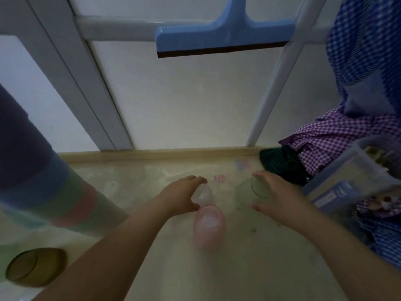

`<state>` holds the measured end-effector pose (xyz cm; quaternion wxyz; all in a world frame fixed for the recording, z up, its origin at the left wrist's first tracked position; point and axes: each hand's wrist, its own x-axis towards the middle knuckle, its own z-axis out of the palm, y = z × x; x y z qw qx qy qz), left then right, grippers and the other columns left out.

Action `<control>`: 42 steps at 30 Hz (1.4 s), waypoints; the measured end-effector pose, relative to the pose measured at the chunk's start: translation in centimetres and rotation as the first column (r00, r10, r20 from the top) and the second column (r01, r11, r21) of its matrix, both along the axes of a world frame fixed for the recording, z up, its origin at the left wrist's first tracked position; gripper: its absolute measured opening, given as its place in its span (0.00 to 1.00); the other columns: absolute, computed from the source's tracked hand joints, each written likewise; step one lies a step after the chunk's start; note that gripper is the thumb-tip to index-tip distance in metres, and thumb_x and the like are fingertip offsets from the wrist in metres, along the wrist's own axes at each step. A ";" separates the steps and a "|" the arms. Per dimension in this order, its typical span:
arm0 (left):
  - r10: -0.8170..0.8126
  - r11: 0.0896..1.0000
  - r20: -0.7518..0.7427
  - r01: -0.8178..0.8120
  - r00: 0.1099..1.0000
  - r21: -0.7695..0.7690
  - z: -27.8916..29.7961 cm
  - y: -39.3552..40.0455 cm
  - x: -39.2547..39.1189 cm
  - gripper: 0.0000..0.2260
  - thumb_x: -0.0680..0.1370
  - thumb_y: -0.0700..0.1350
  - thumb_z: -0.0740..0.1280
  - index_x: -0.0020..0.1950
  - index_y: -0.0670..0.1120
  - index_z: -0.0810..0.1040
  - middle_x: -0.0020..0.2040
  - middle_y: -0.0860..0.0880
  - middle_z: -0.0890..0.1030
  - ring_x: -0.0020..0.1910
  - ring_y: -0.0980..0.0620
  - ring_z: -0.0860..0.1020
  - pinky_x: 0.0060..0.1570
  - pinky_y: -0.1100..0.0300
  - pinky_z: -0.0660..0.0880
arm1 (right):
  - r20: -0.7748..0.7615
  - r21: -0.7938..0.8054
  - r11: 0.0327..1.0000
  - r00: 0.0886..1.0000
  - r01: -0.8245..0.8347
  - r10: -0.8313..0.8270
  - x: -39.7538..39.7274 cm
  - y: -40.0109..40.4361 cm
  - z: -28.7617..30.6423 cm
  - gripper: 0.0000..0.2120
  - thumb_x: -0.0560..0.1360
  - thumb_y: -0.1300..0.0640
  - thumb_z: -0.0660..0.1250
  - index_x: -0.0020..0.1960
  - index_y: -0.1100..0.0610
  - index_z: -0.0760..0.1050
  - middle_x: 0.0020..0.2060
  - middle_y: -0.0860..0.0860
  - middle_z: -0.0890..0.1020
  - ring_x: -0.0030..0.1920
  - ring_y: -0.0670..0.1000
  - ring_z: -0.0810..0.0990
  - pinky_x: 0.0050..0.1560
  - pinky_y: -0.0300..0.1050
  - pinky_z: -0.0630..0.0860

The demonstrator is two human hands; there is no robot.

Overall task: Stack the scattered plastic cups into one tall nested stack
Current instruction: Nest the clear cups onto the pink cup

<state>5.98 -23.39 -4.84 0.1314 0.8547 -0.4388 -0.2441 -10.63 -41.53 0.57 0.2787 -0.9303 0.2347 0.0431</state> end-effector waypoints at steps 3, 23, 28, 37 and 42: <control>-0.003 1.000 -0.027 0.003 1.000 0.008 -1.1 -0.6 0.4 0.32 0.68 0.49 0.74 0.69 0.49 0.64 0.67 0.47 0.72 0.63 0.46 0.73 0.61 0.51 0.72 | -0.019 0.008 0.999 0.999 0.032 -0.032 -0.9 0.3 0.0 0.32 0.69 0.52 0.74 0.68 0.47 0.63 0.68 0.48 0.68 0.65 0.45 0.67 0.57 0.33 0.59; 0.374 0.867 -0.003 -0.351 0.927 -0.353 10.8 5.8 -3.1 0.25 0.66 0.45 0.74 0.60 0.47 0.69 0.51 0.52 0.73 0.49 0.51 0.72 0.45 0.61 0.66 | 0.105 0.019 0.958 0.953 -0.288 0.284 1.1 6.5 7.7 0.33 0.61 0.45 0.73 0.62 0.43 0.64 0.57 0.45 0.77 0.56 0.47 0.76 0.58 0.48 0.75; 0.419 0.843 0.028 -0.377 0.908 -0.384 11.5 8.0 -5.1 0.27 0.66 0.46 0.75 0.62 0.48 0.69 0.56 0.49 0.76 0.49 0.52 0.72 0.47 0.60 0.68 | 0.020 -0.027 0.938 0.938 -0.346 0.346 1.7 8.4 5.6 0.30 0.63 0.51 0.73 0.62 0.47 0.65 0.57 0.47 0.77 0.51 0.49 0.77 0.50 0.47 0.77; 0.415 0.822 0.041 -0.356 0.909 -0.445 13.1 8.7 -7.2 0.27 0.66 0.48 0.75 0.62 0.49 0.69 0.56 0.50 0.77 0.50 0.51 0.74 0.47 0.58 0.71 | -0.005 0.048 0.942 0.943 -0.332 0.333 1.0 8.2 3.7 0.36 0.65 0.52 0.74 0.69 0.50 0.62 0.65 0.51 0.73 0.62 0.51 0.74 0.58 0.42 0.72; 0.353 0.835 0.074 -0.278 0.933 -0.476 15.1 7.1 -8.1 0.26 0.67 0.51 0.74 0.62 0.50 0.68 0.54 0.53 0.75 0.49 0.51 0.74 0.47 0.58 0.74 | 0.015 0.044 0.951 0.952 -0.306 0.306 0.0 6.7 3.9 0.39 0.64 0.48 0.76 0.70 0.50 0.61 0.65 0.48 0.73 0.62 0.48 0.73 0.60 0.42 0.71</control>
